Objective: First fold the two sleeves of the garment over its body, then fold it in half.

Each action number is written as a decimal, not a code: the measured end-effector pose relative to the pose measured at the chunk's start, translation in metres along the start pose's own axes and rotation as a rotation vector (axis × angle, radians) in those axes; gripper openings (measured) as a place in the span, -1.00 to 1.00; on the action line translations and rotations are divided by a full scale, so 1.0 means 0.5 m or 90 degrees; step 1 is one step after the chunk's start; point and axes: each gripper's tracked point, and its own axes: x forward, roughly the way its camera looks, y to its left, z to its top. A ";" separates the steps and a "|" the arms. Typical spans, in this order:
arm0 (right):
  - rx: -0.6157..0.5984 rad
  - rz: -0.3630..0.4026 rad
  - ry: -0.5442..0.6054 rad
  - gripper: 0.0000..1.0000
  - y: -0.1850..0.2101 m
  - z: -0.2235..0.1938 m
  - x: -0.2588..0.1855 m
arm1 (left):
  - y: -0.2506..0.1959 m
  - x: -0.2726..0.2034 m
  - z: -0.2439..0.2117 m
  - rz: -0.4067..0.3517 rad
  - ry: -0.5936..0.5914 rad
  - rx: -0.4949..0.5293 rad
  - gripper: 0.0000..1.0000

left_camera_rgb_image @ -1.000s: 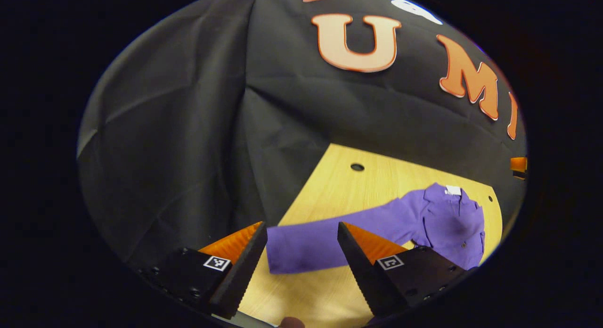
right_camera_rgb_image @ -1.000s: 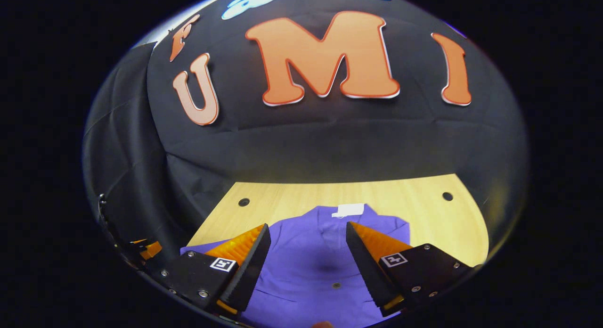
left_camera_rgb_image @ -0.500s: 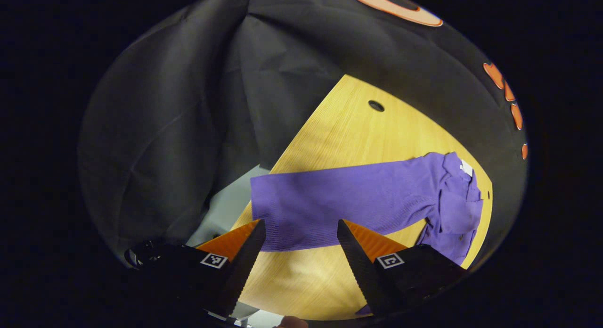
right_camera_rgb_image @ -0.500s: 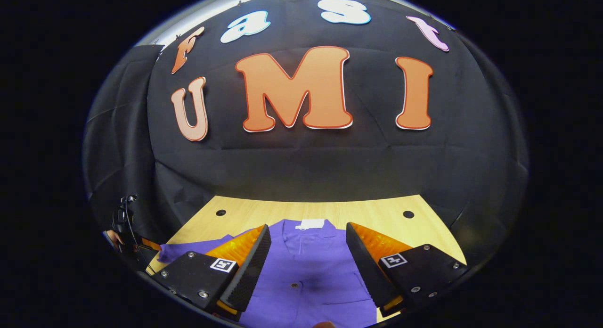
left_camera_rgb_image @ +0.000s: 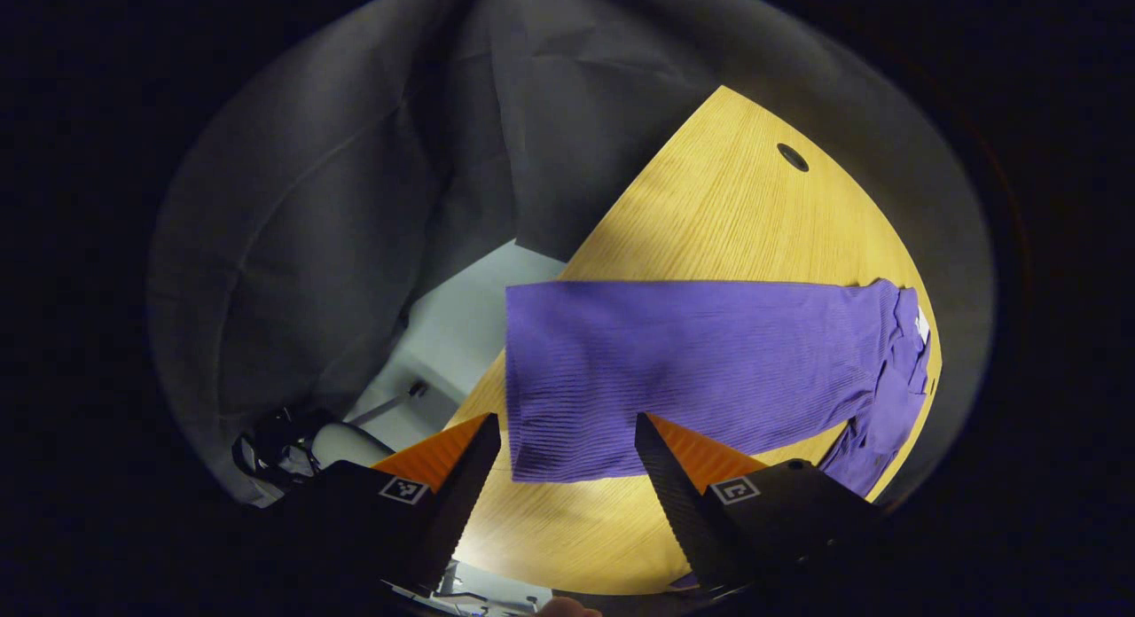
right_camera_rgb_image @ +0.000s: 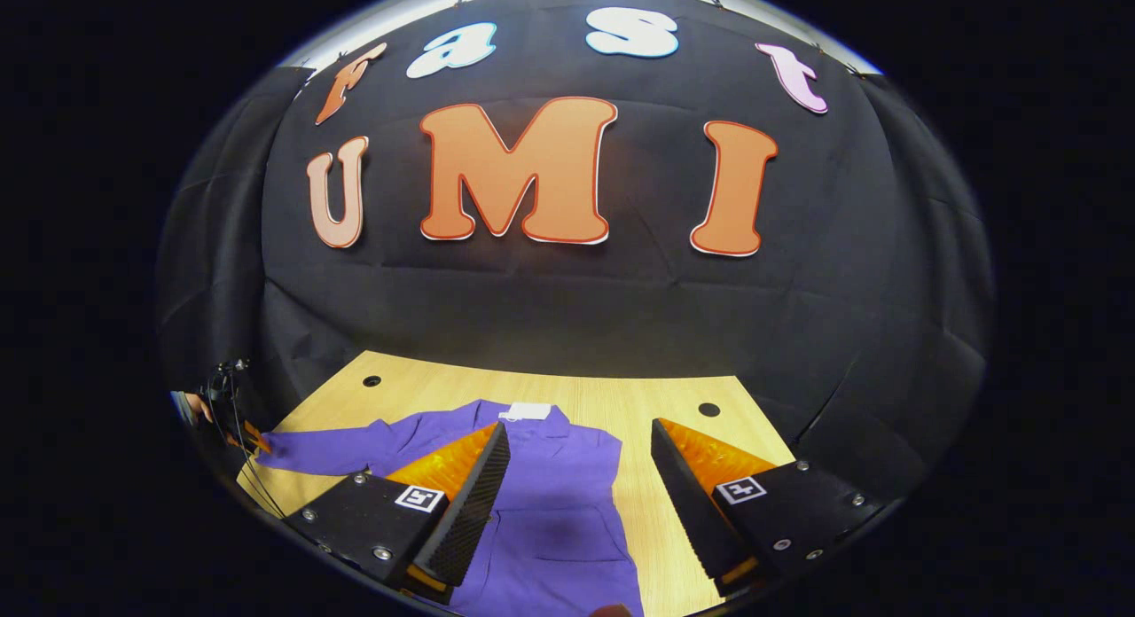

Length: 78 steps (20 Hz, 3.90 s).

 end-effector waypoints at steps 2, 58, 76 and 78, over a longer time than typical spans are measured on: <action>0.002 0.001 0.011 0.91 -0.004 -0.011 0.000 | 0.006 0.015 0.001 0.006 0.013 0.001 0.98; 0.065 -0.054 0.016 0.91 -0.319 -0.139 -0.070 | -1.163 -0.335 -0.191 -0.142 -0.068 0.575 -0.77; 0.071 -0.002 0.024 0.91 -0.308 -0.147 -0.046 | -1.241 -0.473 -0.265 -0.291 -0.320 0.627 0.67; 0.066 0.010 0.017 0.92 -0.283 -0.140 -0.038 | -1.193 -0.503 -0.242 -0.285 -0.387 0.601 0.67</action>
